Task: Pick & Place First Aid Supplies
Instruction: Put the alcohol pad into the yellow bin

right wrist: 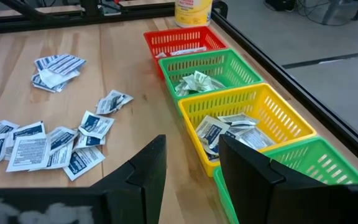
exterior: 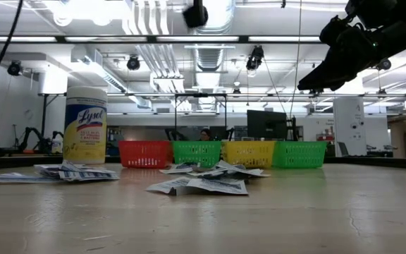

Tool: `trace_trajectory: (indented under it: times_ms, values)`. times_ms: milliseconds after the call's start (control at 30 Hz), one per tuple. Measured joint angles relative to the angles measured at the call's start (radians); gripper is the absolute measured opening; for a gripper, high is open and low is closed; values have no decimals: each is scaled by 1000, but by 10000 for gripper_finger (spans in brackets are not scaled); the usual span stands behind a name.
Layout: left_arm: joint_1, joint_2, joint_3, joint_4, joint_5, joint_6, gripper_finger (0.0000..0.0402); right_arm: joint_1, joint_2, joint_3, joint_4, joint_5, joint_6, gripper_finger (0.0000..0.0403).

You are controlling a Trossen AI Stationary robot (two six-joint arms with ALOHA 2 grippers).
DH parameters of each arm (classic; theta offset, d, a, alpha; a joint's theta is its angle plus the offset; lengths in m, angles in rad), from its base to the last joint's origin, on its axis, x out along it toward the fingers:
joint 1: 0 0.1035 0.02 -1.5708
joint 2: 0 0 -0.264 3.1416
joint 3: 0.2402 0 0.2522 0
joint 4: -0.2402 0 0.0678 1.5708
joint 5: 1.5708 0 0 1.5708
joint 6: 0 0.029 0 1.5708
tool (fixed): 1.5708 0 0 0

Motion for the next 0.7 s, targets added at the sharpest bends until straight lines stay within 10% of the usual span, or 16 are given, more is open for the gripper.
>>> trace_trajectory:
  times_ms: [300,700]
  values:
    - [44,187,140,-396,-223,213,0,0,0,0,0,0,1,146]
    - [177,602,731,-958,-320,548,0,0,0,0,-1,0,3,146]
